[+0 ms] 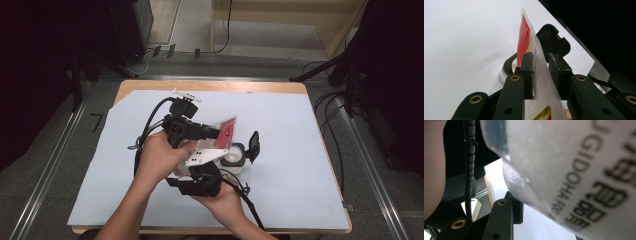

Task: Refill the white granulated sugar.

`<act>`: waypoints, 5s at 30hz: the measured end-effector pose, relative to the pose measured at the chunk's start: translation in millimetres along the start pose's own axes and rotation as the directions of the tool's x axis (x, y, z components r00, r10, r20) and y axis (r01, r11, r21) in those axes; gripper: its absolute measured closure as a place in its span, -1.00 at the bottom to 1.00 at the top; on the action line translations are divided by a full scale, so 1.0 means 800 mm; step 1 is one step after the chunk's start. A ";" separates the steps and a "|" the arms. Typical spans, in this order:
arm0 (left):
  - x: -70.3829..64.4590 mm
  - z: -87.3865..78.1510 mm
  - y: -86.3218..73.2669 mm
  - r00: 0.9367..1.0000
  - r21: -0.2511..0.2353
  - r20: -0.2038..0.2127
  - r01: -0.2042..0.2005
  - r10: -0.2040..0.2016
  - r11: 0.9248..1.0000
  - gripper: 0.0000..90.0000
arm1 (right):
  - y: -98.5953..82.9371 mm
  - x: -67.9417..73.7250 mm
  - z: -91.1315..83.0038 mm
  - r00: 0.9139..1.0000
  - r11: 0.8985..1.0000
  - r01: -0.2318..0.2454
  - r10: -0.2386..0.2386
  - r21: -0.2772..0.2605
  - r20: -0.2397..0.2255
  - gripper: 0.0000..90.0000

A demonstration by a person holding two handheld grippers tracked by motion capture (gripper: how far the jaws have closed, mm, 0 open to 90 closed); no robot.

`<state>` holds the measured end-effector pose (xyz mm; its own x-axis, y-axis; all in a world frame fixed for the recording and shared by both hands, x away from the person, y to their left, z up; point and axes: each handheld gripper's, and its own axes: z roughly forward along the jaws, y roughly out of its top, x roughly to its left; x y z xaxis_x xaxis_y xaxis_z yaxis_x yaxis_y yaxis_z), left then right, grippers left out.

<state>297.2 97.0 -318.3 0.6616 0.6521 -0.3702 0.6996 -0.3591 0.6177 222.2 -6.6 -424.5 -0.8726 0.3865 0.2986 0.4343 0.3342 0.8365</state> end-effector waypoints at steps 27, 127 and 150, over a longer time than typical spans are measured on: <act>0.008 -0.010 -0.008 1.000 0.065 0.013 0.017 -0.018 0.998 0.66 | -0.015 0.006 0.016 0.992 0.993 0.118 -0.119 0.032 0.047 0.40; 0.051 -0.035 -0.029 0.993 0.057 0.118 -0.035 0.028 0.998 0.97 | -0.061 -0.035 0.032 0.989 0.994 0.098 -0.102 0.039 0.106 0.16; 0.085 -0.059 -0.030 0.998 -0.050 0.065 0.016 -0.012 0.999 1.00 | -0.061 -0.051 0.019 0.992 0.997 0.053 -0.059 0.047 0.116 0.10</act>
<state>312.6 181.6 -325.4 0.6691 0.6114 -0.4224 0.6954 -0.3146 0.6461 240.0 -25.8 -484.7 -0.8648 0.4633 0.1938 0.3971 0.3948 0.8285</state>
